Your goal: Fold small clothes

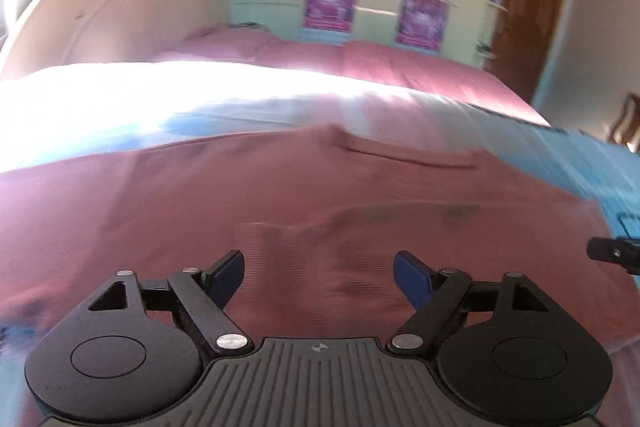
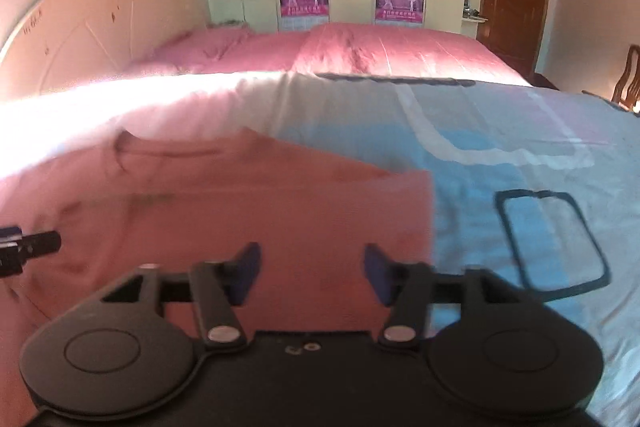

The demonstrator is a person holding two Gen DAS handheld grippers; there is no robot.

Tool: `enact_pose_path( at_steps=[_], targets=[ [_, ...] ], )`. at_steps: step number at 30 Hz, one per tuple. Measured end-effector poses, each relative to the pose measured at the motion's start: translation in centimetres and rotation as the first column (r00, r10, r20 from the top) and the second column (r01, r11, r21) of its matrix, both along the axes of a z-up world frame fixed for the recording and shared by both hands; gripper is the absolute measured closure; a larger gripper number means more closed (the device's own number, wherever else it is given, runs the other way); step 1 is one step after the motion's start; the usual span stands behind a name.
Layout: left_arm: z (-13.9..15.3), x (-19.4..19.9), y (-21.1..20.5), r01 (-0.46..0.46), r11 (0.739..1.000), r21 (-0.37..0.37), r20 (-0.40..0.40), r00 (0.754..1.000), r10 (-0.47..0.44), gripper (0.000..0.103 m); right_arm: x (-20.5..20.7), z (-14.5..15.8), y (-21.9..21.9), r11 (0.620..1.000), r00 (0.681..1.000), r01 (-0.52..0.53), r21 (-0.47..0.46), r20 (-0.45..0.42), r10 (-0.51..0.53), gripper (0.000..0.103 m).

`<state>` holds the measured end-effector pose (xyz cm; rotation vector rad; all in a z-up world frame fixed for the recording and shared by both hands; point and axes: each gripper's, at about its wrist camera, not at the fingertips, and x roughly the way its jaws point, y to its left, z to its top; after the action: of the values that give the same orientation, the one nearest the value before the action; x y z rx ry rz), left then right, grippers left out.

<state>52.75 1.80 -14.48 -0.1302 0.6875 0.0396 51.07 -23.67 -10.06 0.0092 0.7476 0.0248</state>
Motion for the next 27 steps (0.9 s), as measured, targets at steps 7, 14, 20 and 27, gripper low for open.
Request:
enact_pose_path(
  at_steps=[7,14,20,27],
  targets=[
    [-2.1,-5.5,17.0,-0.295,0.953,-0.065,-0.012,0.956,0.294,0.022,-1.0,0.6,7.7,0.998,1.000,-0.002,0.066,0.009,0.001,0.076],
    [-3.4,-10.9,33.6,-0.574,0.800,-0.175,0.009,0.811,0.584,0.023,-1.3,-0.1,16.9,0.994,0.999,-0.029,0.104,-0.010,0.031,0.076],
    [-5.8,-12.4,42.7,-0.622,0.693,-0.365,0.024,0.738,0.675,0.023,-1.5,0.3,23.0,0.992,0.997,-0.079,0.098,-0.010,0.080,0.076],
    [-7.3,-11.1,46.0,-0.594,0.639,-0.490,0.045,0.714,0.698,0.051,-1.0,1.0,24.9,0.994,0.998,-0.057,0.093,0.002,0.057,0.076]
  ],
)
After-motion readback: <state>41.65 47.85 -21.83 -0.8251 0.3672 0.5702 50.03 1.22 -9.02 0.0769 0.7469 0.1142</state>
